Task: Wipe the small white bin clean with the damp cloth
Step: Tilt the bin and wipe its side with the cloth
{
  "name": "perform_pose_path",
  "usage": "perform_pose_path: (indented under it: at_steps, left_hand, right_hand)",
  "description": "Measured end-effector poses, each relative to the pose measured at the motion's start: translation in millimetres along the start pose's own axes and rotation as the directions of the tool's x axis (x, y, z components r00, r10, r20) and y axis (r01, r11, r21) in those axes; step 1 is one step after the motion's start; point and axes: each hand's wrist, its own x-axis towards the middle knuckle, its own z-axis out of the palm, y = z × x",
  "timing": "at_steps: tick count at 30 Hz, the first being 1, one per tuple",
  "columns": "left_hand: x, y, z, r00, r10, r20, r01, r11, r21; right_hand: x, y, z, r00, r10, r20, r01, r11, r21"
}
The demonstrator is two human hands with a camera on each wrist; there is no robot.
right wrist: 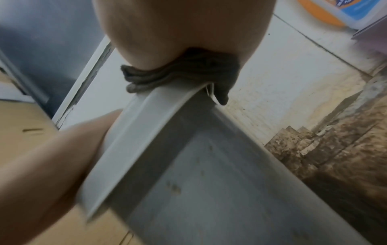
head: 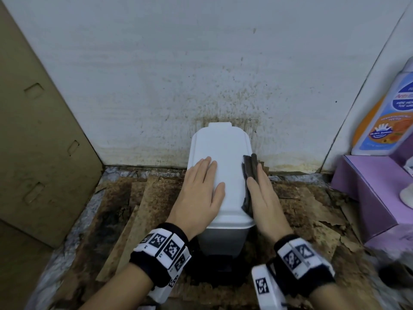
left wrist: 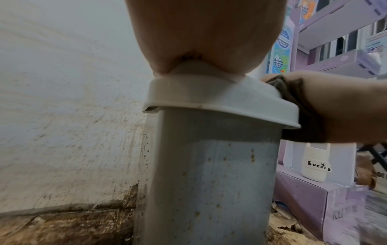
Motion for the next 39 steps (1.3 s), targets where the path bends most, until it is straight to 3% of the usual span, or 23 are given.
perform_pose_path:
  at_steps: [4,8,12,18,25,30,36,39]
  left_hand:
    - [1,0,0,1.000,0.004,-0.006,-0.004,1.000,0.010]
    - [0,0,1,1.000,0.012,-0.011,-0.011,1.000,0.018]
    - [-1,0,0,1.000,0.009,-0.010,-0.009,1.000,0.019]
    - [-1,3,-5,0.999,-0.004,0.038,0.003,1.000,0.021]
    - [2,3,-15,0.995,-0.031,0.097,0.040,0.996,-0.086]
    - [3,2,-33,0.980,-0.134,0.147,0.169,0.952,-0.256]
    - [6,6,-41,0.985,-0.164,-0.058,0.156,0.981,-0.118]
    - [7,17,-37,0.988,-0.137,-0.068,0.124,0.977,-0.175]
  right_hand:
    - [38,-2,-13,0.988,0.037,0.148,-0.038,0.999,0.004]
    - [40,-2,-15,0.983,0.044,0.179,-0.058,0.995,0.076]
    - [11,-2,-11,0.993,0.042,0.107,-0.058,0.987,0.150]
    - [-22,11,13,0.991,0.045,-0.129,-0.012,0.969,0.248]
    - [-15,17,17,0.979,0.058,-0.194,0.031,0.904,0.425]
    - [-15,13,22,0.973,0.051,-0.227,0.064,0.878,0.474]
    - [-16,3,33,0.977,0.019,-0.211,0.086,0.873,0.480]
    - [-17,-3,41,0.981,-0.014,-0.192,0.104,0.878,0.468]
